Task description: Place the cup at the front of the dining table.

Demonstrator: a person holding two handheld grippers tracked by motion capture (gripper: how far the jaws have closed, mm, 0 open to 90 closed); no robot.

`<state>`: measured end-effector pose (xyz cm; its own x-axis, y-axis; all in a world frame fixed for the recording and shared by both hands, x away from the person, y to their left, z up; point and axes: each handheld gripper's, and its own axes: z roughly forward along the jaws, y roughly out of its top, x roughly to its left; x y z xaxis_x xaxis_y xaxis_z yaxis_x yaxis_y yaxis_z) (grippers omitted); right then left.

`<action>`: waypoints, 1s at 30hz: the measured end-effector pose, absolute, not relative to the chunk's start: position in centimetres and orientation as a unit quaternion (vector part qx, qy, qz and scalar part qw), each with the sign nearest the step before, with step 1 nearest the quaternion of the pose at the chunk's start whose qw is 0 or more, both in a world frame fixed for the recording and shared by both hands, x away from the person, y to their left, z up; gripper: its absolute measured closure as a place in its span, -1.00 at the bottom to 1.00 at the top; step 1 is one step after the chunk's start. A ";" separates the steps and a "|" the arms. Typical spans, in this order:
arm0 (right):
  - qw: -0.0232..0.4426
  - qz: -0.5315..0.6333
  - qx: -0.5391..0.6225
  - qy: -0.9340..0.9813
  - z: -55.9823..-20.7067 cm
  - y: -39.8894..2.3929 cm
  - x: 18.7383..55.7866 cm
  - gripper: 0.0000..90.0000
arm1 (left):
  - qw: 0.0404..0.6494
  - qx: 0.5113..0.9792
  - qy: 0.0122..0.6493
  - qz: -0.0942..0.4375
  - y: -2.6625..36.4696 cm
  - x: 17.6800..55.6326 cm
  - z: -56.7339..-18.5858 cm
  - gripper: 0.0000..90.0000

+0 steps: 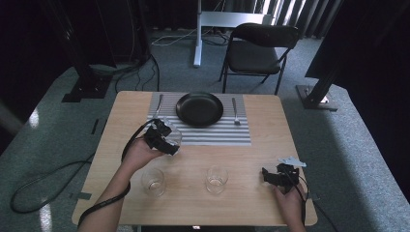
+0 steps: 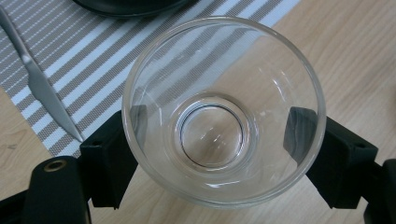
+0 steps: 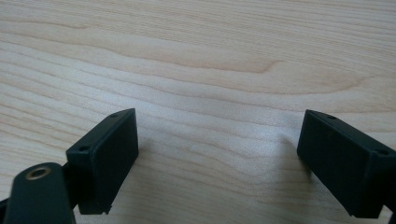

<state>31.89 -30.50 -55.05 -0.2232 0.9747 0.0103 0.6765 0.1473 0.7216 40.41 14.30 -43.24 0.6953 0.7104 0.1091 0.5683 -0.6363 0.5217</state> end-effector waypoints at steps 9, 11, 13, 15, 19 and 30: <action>0.241 0.310 0.575 0.718 -55.0 -30.5 31.9 -0.73 | 0.244 0.872 0.392 0.164 14.5 41.9 -42.7 -0.55; 0.241 0.310 0.575 0.718 -55.0 -30.5 31.9 -0.73 | 0.248 0.865 0.402 0.168 14.6 42.4 -42.4 -0.55; 0.241 0.310 0.575 0.718 -55.0 -30.5 31.9 -0.73 | 0.253 0.859 0.411 0.169 14.6 42.8 -42.2 -0.55; 0.241 0.310 0.575 0.718 -55.0 -30.5 31.9 -0.73 | 0.255 0.857 0.415 0.170 14.7 43.3 -42.1 -0.55; 0.241 0.310 0.574 0.719 -55.0 -30.5 31.9 -0.73 | 0.258 0.847 0.430 0.175 14.8 44.2 -42.1 -0.55; 0.241 0.310 0.573 0.719 -55.0 -30.5 31.8 -0.73 | 0.252 0.829 0.466 0.180 14.7 46.7 -43.2 -0.55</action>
